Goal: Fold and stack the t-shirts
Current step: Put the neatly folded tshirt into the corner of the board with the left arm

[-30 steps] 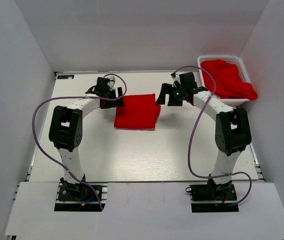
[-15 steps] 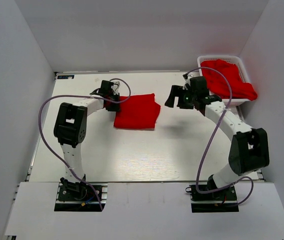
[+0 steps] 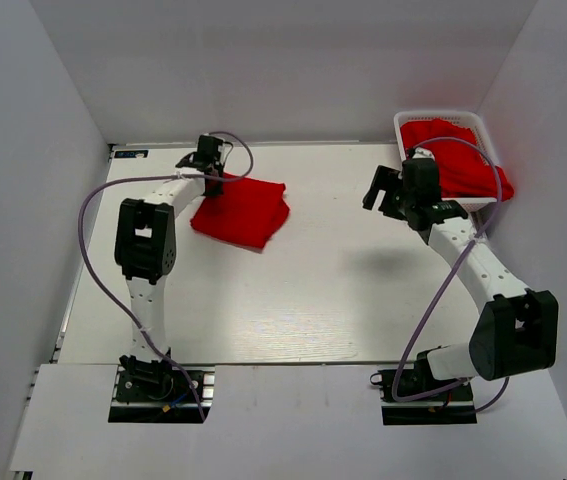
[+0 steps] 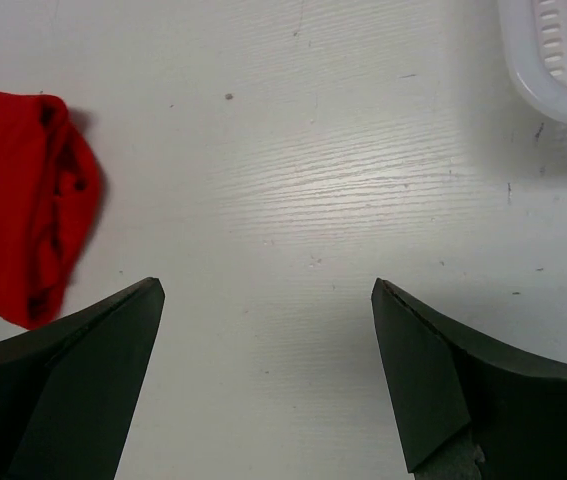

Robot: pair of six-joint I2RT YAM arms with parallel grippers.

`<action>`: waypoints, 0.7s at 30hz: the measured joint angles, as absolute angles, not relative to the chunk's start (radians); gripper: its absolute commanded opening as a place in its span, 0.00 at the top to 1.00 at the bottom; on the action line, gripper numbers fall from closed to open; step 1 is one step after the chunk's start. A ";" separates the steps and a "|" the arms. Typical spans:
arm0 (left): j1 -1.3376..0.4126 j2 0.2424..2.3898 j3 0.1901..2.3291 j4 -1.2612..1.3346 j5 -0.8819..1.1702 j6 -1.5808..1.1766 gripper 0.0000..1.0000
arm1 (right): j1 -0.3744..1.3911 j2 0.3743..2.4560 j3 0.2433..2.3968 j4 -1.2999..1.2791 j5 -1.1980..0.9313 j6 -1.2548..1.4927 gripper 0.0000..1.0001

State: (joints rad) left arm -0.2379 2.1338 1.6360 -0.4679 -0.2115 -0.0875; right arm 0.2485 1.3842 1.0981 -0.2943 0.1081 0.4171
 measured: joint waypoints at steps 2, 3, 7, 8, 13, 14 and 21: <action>-0.213 2.191 1.754 -0.490 -0.297 -0.057 1.00 | 0.247 1.375 1.094 -0.300 0.123 0.417 0.10; -0.199 2.217 1.804 -0.497 -0.335 -0.041 1.00 | 0.245 1.371 1.093 -0.302 0.133 0.417 0.10; -0.121 2.297 1.934 -0.519 -0.429 0.025 1.00 | 0.239 1.362 1.093 -0.313 0.164 0.414 0.10; -0.101 2.304 1.943 -0.518 -0.440 0.043 1.00 | 0.236 1.362 1.093 -0.316 0.173 0.411 0.10; -0.001 2.368 2.018 -0.504 -0.469 0.152 1.00 | 0.228 1.362 1.108 -0.382 0.238 0.408 0.10; 0.015 2.387 2.047 -0.490 -0.483 0.178 1.00 | 0.227 1.362 1.112 -0.393 0.247 0.407 0.10; 0.071 2.558 2.269 -0.406 -0.543 0.325 1.00 | 0.216 1.360 1.116 -0.434 0.278 0.406 0.10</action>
